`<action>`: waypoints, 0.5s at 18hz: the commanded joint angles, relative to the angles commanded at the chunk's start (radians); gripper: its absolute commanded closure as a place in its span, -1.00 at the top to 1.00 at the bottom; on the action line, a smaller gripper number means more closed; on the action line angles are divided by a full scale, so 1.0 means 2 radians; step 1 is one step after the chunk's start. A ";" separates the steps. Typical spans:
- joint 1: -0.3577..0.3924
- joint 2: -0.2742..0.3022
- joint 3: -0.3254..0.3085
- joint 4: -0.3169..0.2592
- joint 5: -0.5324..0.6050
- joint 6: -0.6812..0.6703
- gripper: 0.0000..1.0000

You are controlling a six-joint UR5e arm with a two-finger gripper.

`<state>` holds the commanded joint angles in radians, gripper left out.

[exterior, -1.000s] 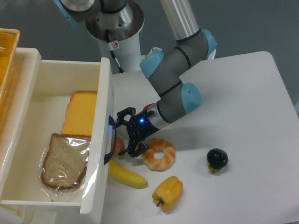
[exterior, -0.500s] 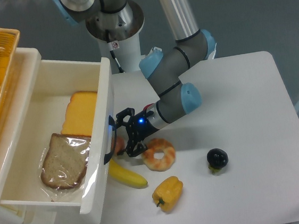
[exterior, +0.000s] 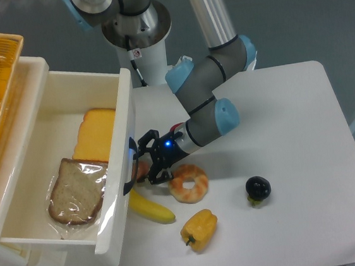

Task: Pick up the egg
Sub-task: 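Close the gripper fingers on the small orange egg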

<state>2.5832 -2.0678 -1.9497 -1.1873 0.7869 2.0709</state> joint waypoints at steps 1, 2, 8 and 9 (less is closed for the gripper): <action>0.000 0.000 0.000 0.000 0.000 0.000 0.18; 0.000 0.000 0.000 0.000 0.001 0.000 0.10; 0.002 0.000 0.003 -0.001 0.001 -0.001 -0.28; 0.002 0.000 0.004 -0.001 0.002 -0.001 -0.29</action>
<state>2.5863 -2.0678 -1.9420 -1.1888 0.7900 2.0693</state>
